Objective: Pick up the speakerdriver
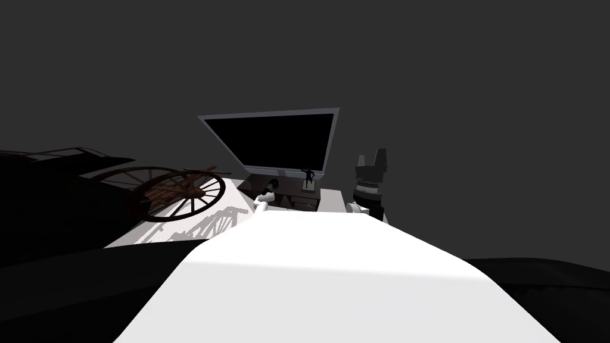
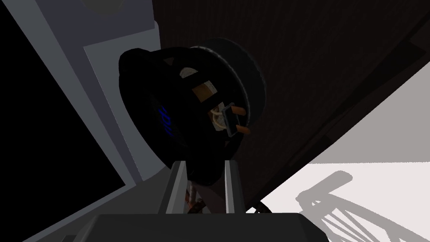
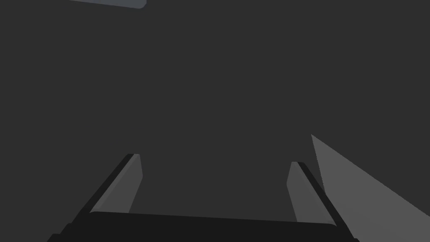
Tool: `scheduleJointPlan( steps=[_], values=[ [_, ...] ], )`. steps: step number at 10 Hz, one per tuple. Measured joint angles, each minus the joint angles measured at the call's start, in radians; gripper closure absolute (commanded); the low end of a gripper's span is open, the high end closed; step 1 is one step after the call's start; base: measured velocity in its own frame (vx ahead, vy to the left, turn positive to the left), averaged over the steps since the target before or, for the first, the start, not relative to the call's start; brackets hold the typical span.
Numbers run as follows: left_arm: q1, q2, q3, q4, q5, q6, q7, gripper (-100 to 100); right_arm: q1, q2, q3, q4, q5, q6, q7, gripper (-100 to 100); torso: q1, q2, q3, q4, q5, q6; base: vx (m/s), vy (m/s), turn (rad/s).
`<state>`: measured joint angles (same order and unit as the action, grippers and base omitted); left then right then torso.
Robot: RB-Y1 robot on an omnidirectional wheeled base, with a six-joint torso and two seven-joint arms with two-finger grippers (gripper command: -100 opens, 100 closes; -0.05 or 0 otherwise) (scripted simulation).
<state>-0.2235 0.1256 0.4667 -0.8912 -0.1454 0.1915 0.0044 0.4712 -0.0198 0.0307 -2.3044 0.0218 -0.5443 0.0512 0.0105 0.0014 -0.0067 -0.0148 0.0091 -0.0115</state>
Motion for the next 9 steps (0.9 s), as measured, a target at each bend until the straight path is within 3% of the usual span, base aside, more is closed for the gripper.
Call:
scheduleJointPlan(
  steps=[1, 3, 6, 7, 9],
  values=[
    [0.034, -0.004, -0.036, -0.039, 0.025, 0.022, 0.001, 100, 0.000, 0.000, 0.000, 0.000, 0.000, 0.000, 0.000, 0, 0.000, -0.001, -0.001, -0.001, 0.000, -0.001, 0.037, -0.007, 0.058],
    [0.081, -0.021, -0.075, -0.100, 0.043, 0.052, 0.002, 100, 0.000, 0.000, 0.000, 0.000, 0.000, 0.000, 0.000, 0, -0.001, -0.002, -0.001, -0.001, 0.000, -0.001, 0.049, -0.004, 0.070],
    [0.108, -0.026, -0.099, -0.168, 0.058, 0.068, 0.004, 100, 0.000, 0.000, 0.000, 0.000, 0.000, 0.000, 0.000, 0, -0.002, 0.001, 0.001, 0.001, -0.002, 0.000, 0.018, 0.000, 0.016],
    [0.142, -0.029, -0.130, -0.202, 0.079, 0.081, 0.004, 100, 0.000, 0.000, 0.000, 0.000, 0.000, 0.000, 0.000, 0, -0.002, 0.000, 0.001, 0.000, -0.001, -0.001, 0.031, -0.007, 0.063],
    [0.162, -0.037, -0.147, -0.246, 0.086, 0.098, 0.005, 100, 0.000, 0.000, 0.000, 0.000, 0.000, 0.000, 0.000, 0, -0.003, 0.001, 0.001, 0.002, -0.002, 0.000, 0.030, -0.003, 0.036]
  ],
)
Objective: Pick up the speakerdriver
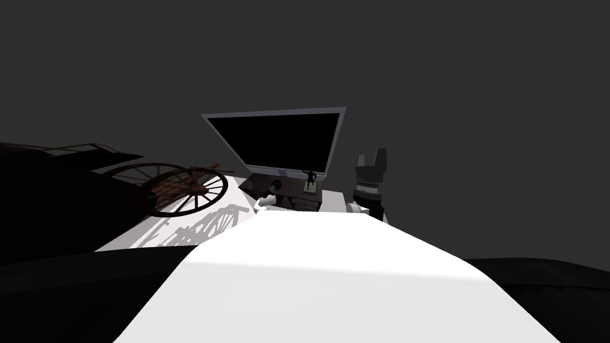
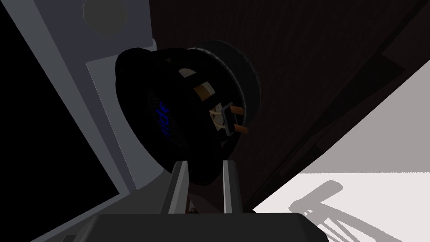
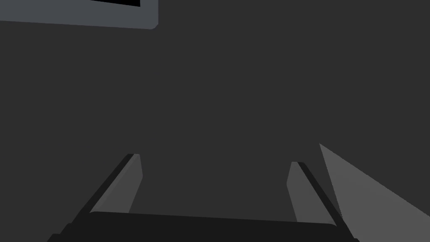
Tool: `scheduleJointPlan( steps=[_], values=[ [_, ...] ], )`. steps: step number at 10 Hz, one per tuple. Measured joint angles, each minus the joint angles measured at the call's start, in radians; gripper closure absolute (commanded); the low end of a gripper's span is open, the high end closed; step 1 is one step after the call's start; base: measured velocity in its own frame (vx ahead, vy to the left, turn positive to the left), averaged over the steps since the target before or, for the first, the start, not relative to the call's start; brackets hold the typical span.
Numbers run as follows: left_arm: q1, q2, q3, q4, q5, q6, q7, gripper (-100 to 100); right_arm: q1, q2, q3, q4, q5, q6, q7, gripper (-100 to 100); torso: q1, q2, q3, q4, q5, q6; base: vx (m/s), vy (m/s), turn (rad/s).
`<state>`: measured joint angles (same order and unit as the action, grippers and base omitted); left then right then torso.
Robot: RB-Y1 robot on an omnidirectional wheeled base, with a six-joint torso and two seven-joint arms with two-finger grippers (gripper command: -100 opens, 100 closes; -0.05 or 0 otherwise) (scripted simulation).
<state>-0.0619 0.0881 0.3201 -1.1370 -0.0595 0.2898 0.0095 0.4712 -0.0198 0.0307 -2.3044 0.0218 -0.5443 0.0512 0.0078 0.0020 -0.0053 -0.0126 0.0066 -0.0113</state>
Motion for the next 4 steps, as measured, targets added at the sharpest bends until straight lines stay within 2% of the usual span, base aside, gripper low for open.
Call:
scheduleJointPlan(
  steps=[1, 3, 4],
  values=[
    [0.029, -0.007, -0.027, -0.034, 0.015, 0.016, 0.001, 100, 0.000, 0.000, 0.000, 0.000, 0.000, 0.000, 0.000, 0, 0.000, 0.000, -0.001, -0.001, 0.001, -0.001, 0.036, -0.007, 0.058],
    [0.051, -0.017, -0.046, -0.087, 0.023, 0.038, 0.002, 100, 0.000, 0.000, 0.000, 0.000, 0.000, 0.000, 0.000, 0, -0.001, 0.001, 0.001, 0.001, -0.001, 0.000, 0.005, -0.001, 0.000],
    [0.051, -0.017, -0.046, -0.090, 0.023, 0.038, 0.002, 0, 0.000, 0.000, 0.000, 0.000, 0.000, 0.000, 0.000, 0, 0.000, 0.002, 0.001, 0.001, -0.001, 0.000, 0.000, 0.000, 0.000]
  ],
)
